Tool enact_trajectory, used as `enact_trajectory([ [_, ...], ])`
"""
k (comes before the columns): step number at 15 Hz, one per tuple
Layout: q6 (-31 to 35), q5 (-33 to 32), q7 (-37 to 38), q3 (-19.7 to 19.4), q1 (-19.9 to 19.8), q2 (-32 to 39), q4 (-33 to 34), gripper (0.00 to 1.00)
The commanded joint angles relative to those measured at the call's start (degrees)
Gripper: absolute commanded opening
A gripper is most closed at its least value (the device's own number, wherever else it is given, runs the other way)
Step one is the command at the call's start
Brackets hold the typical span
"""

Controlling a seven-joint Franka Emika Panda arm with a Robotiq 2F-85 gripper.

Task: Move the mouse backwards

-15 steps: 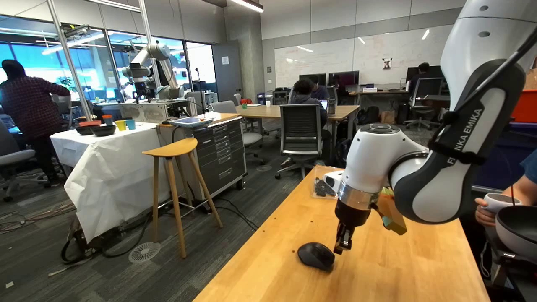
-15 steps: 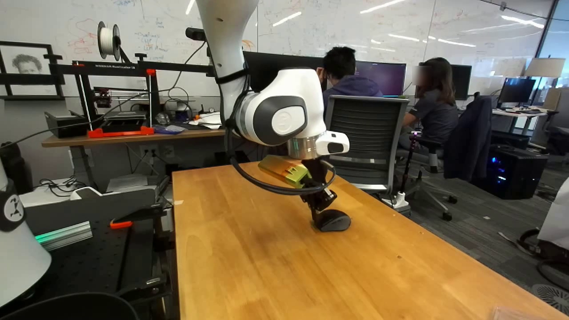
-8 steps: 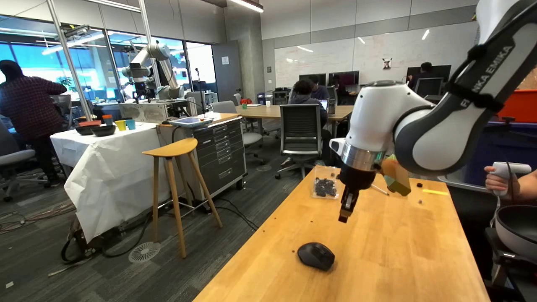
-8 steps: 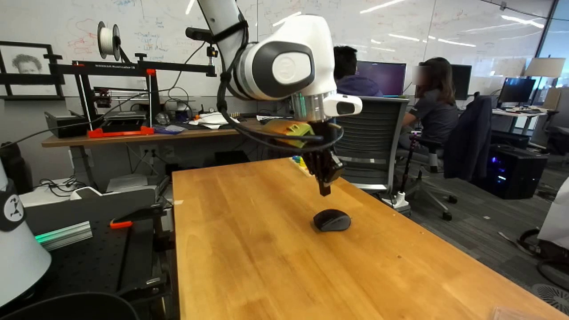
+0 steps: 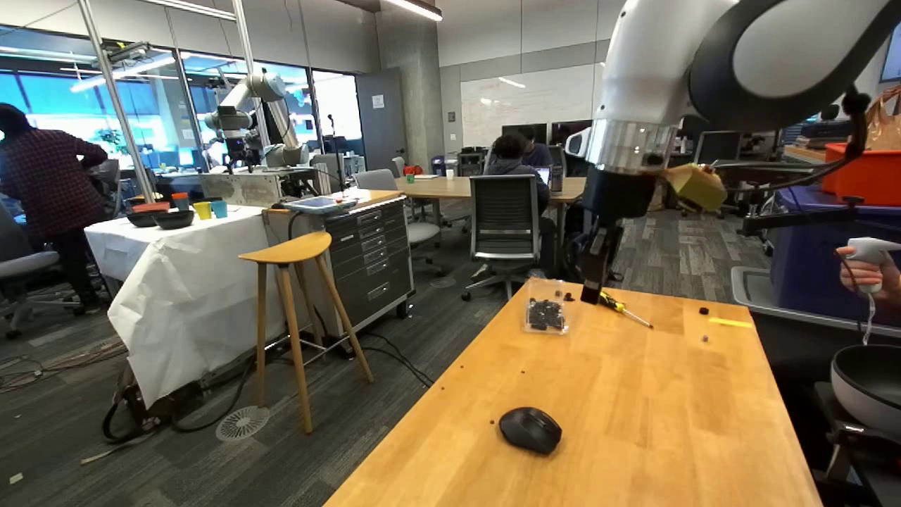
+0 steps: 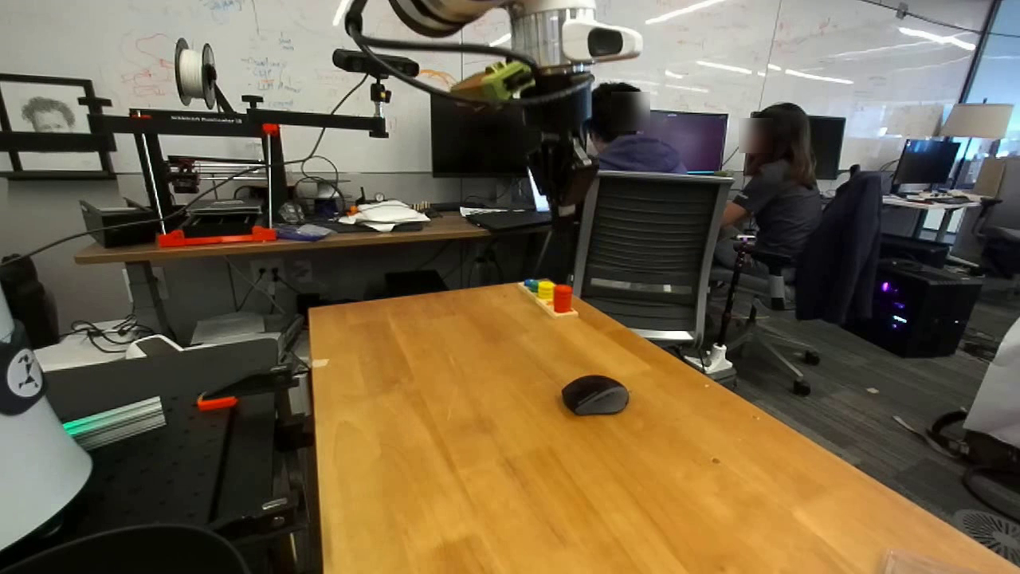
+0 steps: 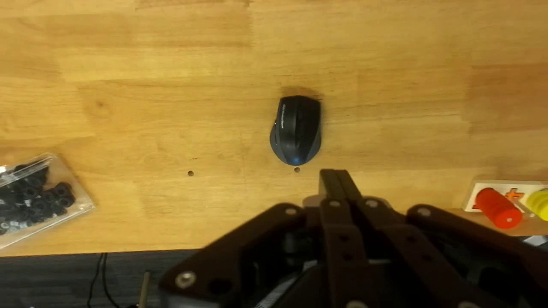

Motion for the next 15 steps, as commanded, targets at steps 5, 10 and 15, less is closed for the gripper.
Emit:
enact_trajectory([
  [5,-22.2,0.5,4.5,2.0,-1.3,-10.7,5.2,0.07],
  [10,-24.3,0.3,3.7,1.8,-1.6,-11.5,5.7,0.25],
  [15,-24.3,0.3,3.7,1.9,-1.6,-10.8,5.4,0.43],
])
